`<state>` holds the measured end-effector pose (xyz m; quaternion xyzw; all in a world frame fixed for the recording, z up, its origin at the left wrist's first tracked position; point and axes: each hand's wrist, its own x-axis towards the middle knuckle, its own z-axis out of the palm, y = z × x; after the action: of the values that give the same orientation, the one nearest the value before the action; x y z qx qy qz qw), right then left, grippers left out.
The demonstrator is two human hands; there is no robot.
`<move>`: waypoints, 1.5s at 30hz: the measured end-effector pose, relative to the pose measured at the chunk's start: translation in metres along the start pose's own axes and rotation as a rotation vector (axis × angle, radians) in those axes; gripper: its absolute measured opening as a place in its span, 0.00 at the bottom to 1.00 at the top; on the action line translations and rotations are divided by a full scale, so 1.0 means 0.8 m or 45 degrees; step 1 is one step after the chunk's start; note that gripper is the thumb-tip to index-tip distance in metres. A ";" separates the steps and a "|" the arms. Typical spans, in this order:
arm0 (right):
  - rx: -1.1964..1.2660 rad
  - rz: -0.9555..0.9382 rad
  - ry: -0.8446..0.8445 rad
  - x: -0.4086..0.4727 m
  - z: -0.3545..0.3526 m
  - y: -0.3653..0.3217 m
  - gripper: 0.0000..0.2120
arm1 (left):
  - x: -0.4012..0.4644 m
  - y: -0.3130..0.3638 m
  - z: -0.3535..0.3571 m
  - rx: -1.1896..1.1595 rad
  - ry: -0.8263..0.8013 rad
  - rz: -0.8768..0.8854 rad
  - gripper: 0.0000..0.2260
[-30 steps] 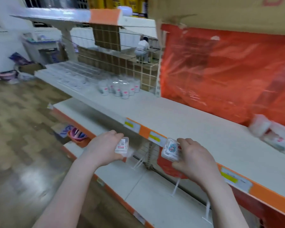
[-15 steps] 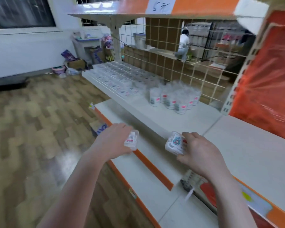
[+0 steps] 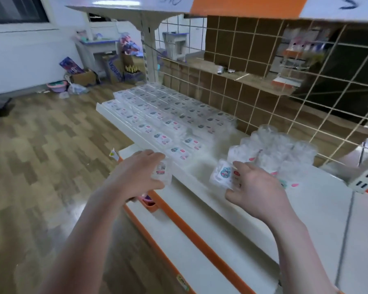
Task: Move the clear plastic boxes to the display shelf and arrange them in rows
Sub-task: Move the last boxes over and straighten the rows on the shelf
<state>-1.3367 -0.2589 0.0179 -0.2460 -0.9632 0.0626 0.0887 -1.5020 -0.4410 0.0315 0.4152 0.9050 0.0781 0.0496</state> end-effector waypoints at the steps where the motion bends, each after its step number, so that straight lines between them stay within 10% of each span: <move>1: -0.012 0.024 -0.009 0.012 0.005 -0.009 0.26 | 0.013 -0.015 -0.002 0.004 -0.005 0.017 0.31; 8: -0.051 0.338 -0.021 0.089 0.038 -0.085 0.14 | 0.110 -0.135 -0.016 -0.019 -0.041 0.262 0.33; 19: -0.033 0.688 -0.128 0.171 0.049 -0.133 0.28 | 0.216 -0.205 -0.034 0.083 -0.204 0.641 0.34; 45: 0.067 0.405 0.126 0.211 0.089 -0.101 0.22 | 0.266 -0.201 -0.018 0.007 -0.224 0.623 0.33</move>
<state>-1.5338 -0.2529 -0.0149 -0.3958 -0.9045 0.0891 0.1315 -1.7626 -0.3842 0.0108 0.6270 0.7701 0.0490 0.1065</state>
